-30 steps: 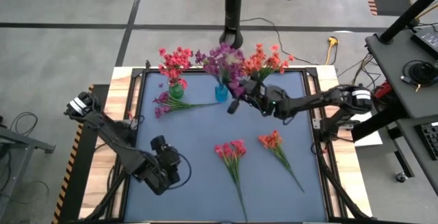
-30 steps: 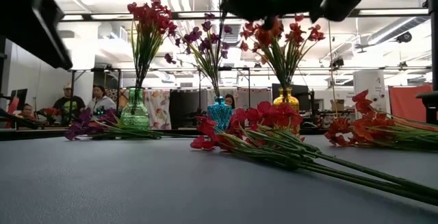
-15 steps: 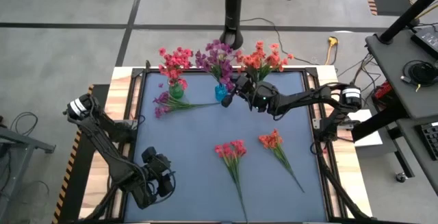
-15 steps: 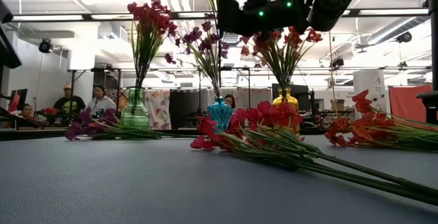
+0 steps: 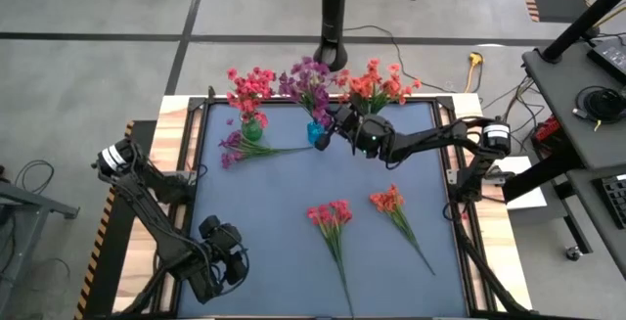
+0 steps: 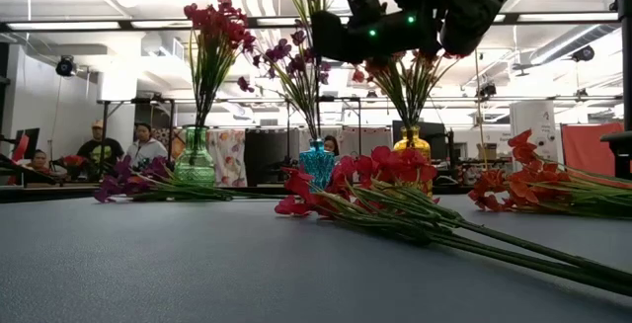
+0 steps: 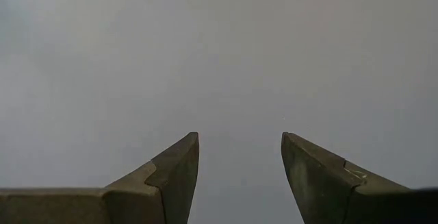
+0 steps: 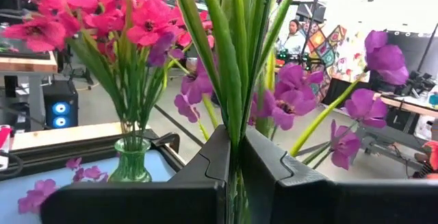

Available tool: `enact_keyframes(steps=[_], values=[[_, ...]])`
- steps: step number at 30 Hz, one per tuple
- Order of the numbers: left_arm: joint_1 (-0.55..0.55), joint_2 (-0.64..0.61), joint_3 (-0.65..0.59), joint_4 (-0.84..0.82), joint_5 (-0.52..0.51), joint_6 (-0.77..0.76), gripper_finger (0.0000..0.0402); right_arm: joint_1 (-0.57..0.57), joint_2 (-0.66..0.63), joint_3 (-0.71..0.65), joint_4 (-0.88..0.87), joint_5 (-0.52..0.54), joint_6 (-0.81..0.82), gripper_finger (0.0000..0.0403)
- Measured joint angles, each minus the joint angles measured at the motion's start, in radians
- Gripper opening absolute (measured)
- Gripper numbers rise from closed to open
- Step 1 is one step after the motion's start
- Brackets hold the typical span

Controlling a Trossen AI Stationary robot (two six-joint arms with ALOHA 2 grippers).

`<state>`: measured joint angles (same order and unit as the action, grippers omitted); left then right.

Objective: Sort flowers into vase by color
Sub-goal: Put the right violet flower into the blue vase

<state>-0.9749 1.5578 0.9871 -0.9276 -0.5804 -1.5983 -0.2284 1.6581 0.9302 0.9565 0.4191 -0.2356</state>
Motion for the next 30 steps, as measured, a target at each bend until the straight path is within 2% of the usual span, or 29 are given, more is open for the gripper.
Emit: enact_keyframes(steps=[30], values=[[0.000, 0.000, 0.000, -0.020, -0.006, -0.016, 0.0192, -0.013, 0.012, 0.000, -0.011, -0.001, 0.062, 0.0025]])
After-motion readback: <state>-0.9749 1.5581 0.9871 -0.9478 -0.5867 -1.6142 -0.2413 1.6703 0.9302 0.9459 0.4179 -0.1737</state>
